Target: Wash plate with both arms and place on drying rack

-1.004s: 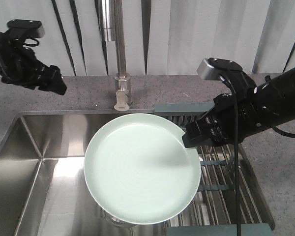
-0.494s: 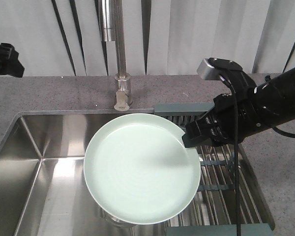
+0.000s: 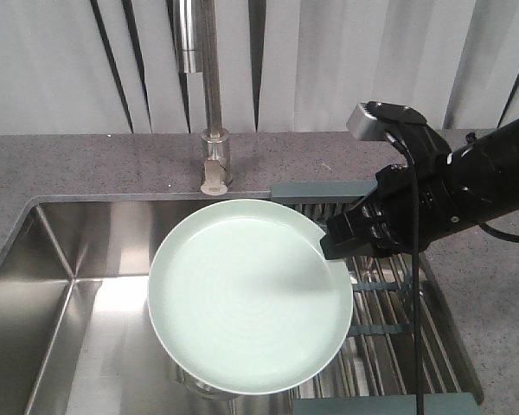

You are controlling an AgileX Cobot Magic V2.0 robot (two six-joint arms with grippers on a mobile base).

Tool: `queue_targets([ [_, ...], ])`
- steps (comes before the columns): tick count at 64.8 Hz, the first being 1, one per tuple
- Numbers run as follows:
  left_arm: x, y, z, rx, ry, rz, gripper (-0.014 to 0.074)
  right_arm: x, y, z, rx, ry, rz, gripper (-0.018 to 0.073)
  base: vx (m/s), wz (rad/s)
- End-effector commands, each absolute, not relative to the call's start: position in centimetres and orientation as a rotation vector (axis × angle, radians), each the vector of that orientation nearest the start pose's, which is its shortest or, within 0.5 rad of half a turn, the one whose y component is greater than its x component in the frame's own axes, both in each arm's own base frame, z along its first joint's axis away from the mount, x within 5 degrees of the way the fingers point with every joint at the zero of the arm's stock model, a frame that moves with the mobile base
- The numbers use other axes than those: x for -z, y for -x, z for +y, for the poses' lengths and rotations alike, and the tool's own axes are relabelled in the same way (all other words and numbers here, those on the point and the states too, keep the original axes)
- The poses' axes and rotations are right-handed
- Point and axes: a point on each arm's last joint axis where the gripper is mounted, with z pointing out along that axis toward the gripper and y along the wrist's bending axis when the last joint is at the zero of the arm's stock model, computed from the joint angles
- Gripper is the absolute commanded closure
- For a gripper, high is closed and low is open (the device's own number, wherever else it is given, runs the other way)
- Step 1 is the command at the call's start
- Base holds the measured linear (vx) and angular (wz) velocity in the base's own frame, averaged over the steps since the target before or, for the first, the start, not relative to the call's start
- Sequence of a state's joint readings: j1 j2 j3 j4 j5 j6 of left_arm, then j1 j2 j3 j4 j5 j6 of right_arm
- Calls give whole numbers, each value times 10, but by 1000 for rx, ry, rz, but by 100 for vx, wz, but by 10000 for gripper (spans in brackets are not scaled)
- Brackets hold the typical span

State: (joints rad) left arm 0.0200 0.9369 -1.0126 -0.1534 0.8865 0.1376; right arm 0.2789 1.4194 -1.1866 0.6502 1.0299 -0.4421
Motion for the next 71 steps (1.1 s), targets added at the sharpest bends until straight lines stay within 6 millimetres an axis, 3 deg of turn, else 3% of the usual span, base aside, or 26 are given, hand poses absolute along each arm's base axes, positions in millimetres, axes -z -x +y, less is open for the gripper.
queue_targets([
  [1,-385,-156,-8,108,-67,2156,6,-344,-257,124,-820,614,2432,561,0,0],
  [15,-364,-113,-9,106,-68,2115,6,-344,-257,124,-820,614,2432,561,0,0],
  [33,-340,-79,-9,112,-54,2075,11,-344,-257,124,-820,614,2432,561,0,0],
  [46,-325,-69,-7,64,-59,2081,11,-344,-257,124,-820,614,2432,561,0,0],
  [71,-323,-68,-7,68,-59,2091,11,-344,-257,124,-820,614,2432,561,0,0],
])
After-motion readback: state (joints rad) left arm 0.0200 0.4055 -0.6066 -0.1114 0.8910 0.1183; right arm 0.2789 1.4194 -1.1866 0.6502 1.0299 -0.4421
